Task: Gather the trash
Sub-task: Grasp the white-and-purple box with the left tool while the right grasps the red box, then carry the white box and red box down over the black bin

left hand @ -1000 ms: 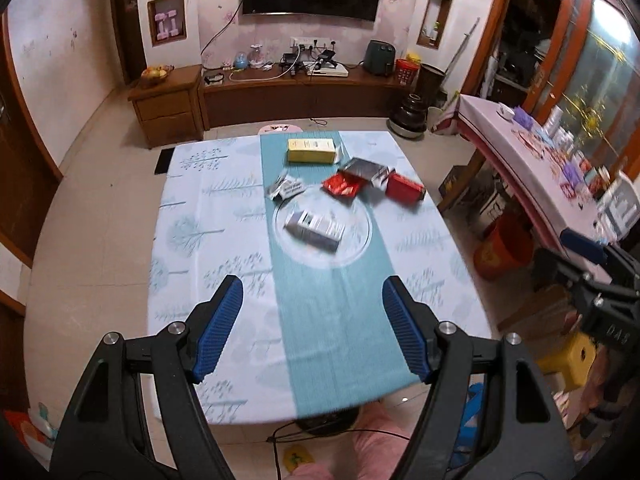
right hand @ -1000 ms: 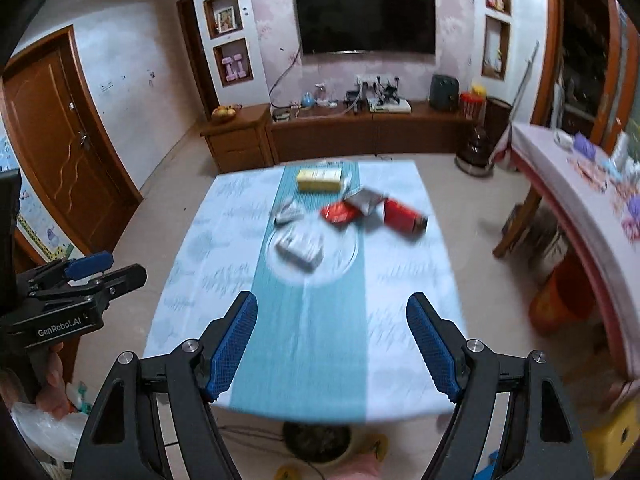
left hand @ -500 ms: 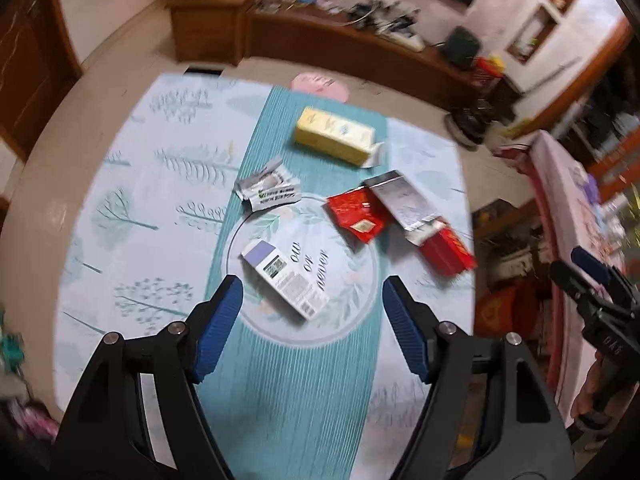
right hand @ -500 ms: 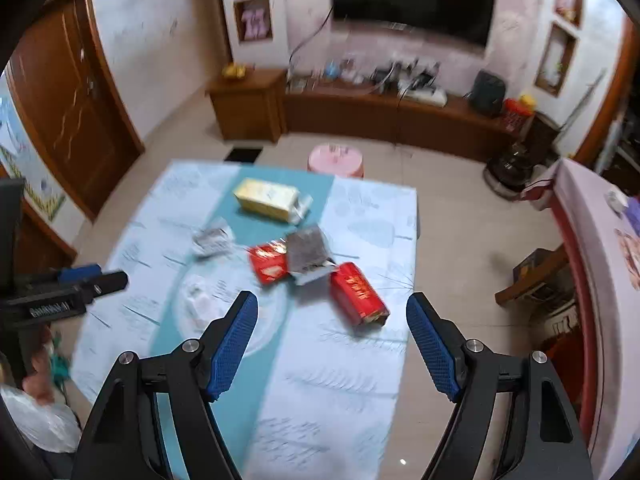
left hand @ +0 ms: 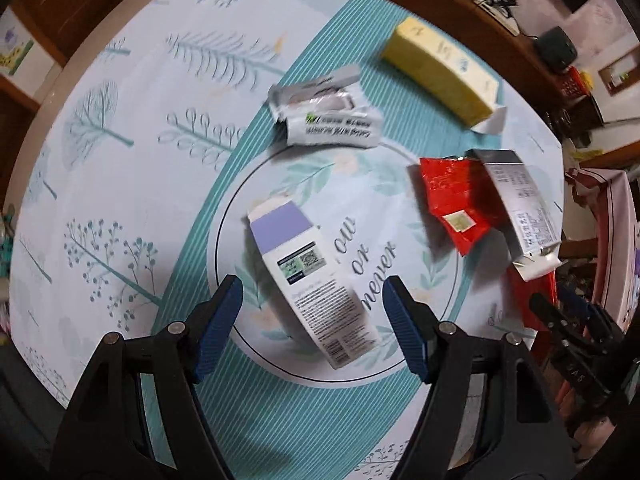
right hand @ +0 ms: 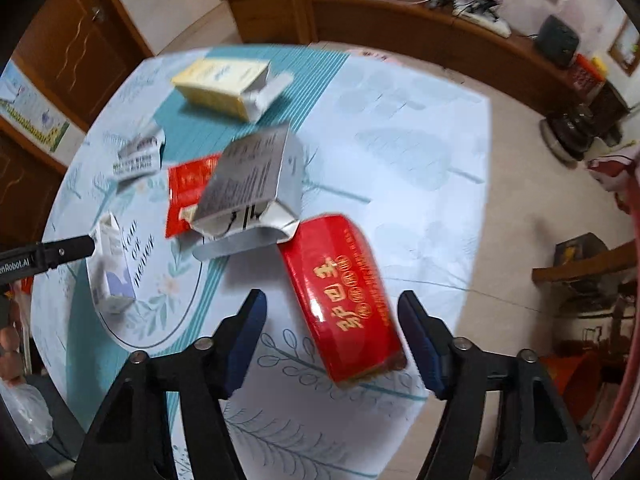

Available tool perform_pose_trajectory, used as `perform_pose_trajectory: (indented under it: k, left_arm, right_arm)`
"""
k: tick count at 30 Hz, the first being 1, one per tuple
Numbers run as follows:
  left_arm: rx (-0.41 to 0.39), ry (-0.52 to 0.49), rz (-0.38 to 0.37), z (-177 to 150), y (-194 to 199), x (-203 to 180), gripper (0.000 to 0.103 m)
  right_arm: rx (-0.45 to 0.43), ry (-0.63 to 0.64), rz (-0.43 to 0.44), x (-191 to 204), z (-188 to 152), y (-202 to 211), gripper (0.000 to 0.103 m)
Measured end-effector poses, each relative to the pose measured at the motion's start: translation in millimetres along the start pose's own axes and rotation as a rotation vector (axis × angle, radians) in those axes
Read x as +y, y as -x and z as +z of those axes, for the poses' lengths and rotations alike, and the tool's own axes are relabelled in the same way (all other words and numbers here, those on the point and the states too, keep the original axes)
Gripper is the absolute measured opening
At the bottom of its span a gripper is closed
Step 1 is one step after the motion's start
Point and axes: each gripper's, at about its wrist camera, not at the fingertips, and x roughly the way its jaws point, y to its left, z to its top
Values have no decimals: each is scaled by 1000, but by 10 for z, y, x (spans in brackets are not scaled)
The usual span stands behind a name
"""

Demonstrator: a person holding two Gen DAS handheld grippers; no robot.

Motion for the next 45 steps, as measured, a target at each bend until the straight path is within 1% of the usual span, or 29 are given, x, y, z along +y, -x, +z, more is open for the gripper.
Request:
perform_pose_trajectory:
  k: [1, 2, 3, 12, 14, 15, 16, 17, 18, 19, 20, 21, 23, 27, 33, 35, 37, 38, 45]
  left_arm:
    - [7, 7, 0, -6, -30, 5, 70]
    - [16, 14, 2, -16, -72, 4, 70]
    - [21, 16, 6, -29, -85, -4, 70]
    - [58, 44, 58, -30, -353, -75, 70]
    - [67, 50, 52, -50, -415, -82, 69]
    - [68, 49, 53, -61, -430, -89, 63]
    - [70, 45, 50, -72, -452, -93, 50]
    - [66, 36, 56, -100, -458, -114, 48]
    - [53, 25, 60, -116, -447, -135, 35]
    - [52, 11, 60, -141, -448, -159, 33]
    - [53, 4, 55, -170, -448, -173, 33]
    - [55, 2, 48, -195, -439, -177, 33]
    - [50, -7, 39, -253, -394, -172, 33]
    - [20, -69, 27, -444, -171, -175, 33]
    - [-4, -135, 10, -676, 255, -23, 33]
    - [-7, -154, -1, -660, 435, 108, 33]
    - [-15, -177, -16, -777, 565, 224, 33]
    - [-19, -185, -21, -720, 695, 320, 33]
    - [-68, -319, -69, -1106, 1297, 811, 33]
  right_arm:
    - [2, 17, -11, 105, -4, -84, 57]
    - [10, 27, -1, 129, -10, -126, 53]
    - [19, 27, 32, 141, -24, -176, 53]
    - [-3, 20, 157, 510, -239, -211, 47]
    - [-2, 10, 188, 584, -301, -212, 46]
    - [-1, 6, 200, 616, -339, -210, 45]
    - [0, 7, 211, 667, -370, -212, 44]
    - [-19, 9, 203, 725, -412, -216, 43]
    - [-20, 6, 209, 761, -452, -198, 42]
    - [-19, -1, 220, 799, -495, -186, 41]
    - [-19, -6, 231, 821, -536, -168, 36]
    - [-18, -11, 240, 834, -569, -156, 33]
    - [-21, -27, 255, 891, -644, -114, 32]
    - [-37, -50, 265, 983, -770, -12, 29]
    - [-74, -88, 281, 1158, -1001, 276, 27]
    - [-87, -95, 283, 1226, -1072, 380, 27]
    - [-102, -104, 285, 1337, -1173, 509, 27]
    - [-107, -108, 284, 1394, -1206, 550, 27]
    - [-174, -164, 267, 1933, -1594, 945, 26]
